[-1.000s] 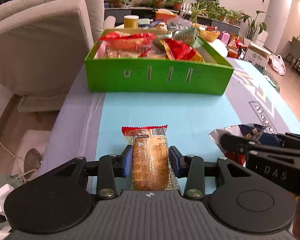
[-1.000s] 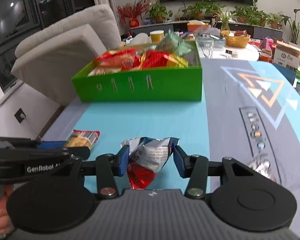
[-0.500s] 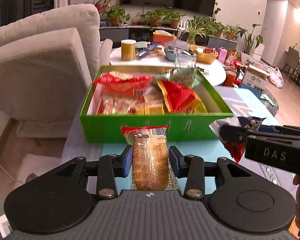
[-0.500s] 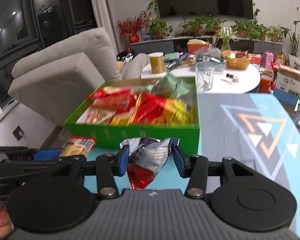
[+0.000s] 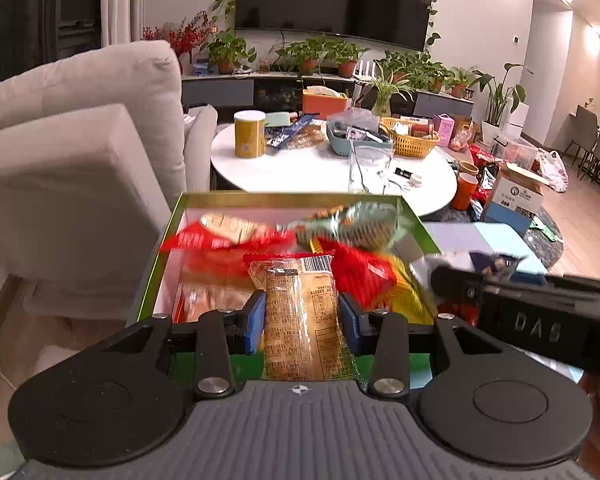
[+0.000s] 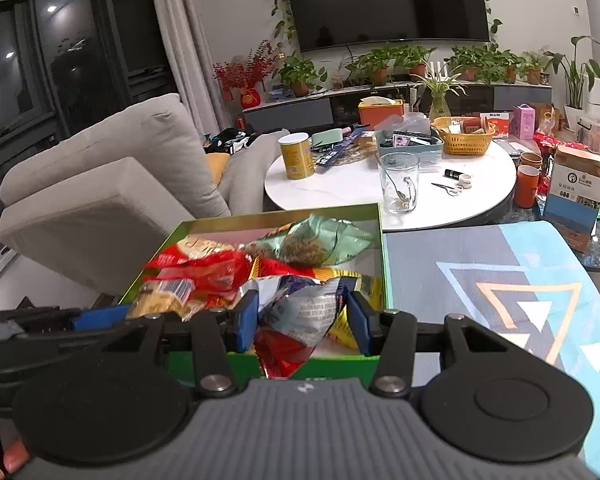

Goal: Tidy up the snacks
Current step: 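Carry the biscuit packet and chip bag over the green box with both grippers, then open both grippers to drop the two packets into the box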

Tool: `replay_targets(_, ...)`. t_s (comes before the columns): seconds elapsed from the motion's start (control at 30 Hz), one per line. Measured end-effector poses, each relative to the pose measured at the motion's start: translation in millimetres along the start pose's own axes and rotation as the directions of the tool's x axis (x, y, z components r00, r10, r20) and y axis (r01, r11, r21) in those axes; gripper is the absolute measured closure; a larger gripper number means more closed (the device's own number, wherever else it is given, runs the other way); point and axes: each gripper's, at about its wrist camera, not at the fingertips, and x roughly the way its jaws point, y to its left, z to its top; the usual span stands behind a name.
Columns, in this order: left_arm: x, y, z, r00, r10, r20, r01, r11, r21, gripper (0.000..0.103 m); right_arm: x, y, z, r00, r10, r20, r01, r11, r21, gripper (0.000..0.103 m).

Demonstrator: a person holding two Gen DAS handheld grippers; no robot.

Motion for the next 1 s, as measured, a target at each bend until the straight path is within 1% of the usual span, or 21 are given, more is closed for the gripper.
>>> replay_targets(0.13, 16.6, -0.7, 12.9, 1.0, 0.006, 0.004, -0.006, 1.0, 0.007, 0.066, 11.1, -2.7, 4.1, 1.0, -0.004, -0.007, 0.004, 1.0, 0.021, 0.027)
replay_targets(0.3, 33.1, -1.3, 19.6, 1.0, 0.005, -0.002, -0.005, 1.0, 0.011, 0.066, 23.0, -4.1, 2.8, 1.0, -0.003, -0.023, 0.003, 1.0, 0.031, 0.027)
replay_targets(0.5, 49.8, -1.3, 17.8, 1.0, 0.014, -0.013, -0.014, 1.0, 0.018, 0.066, 32.2, -7.4, -1.2, 0.999, -0.005, -0.043, 0.006, 0.999, 0.046, 0.027)
replay_targets(0.73, 68.3, -0.8, 8.7, 0.998, 0.029, -0.055, -0.028, 0.999, 0.026, 0.066, 39.1, -9.6, -6.4, 0.997, -0.011, -0.072, 0.015, 0.999, 0.053, 0.027)
replay_targets(0.83, 71.8, -0.8, 6.5, 0.996, 0.041, -0.075, -0.04, 0.999, 0.022, 0.061, 39.3, -10.9, -7.8, 0.997, -0.013, -0.079, 0.018, 0.998, 0.066, 0.027)
replay_targets(0.9, 72.4, -0.7, 5.3, 0.995, 0.051, -0.085, -0.049, 0.998, 0.025, 0.053, 36.3, -11.6, -7.6, 0.997, -0.015, -0.071, 0.02, 0.997, 0.073, 0.027)
replay_targets(1.0, 69.1, -1.2, 3.8, 0.995, 0.058, -0.08, -0.056, 0.998, 0.03, 0.051, 33.6, -11.3, -6.2, 0.998, -0.016, -0.063, 0.021, 0.997, 0.075, 0.027)
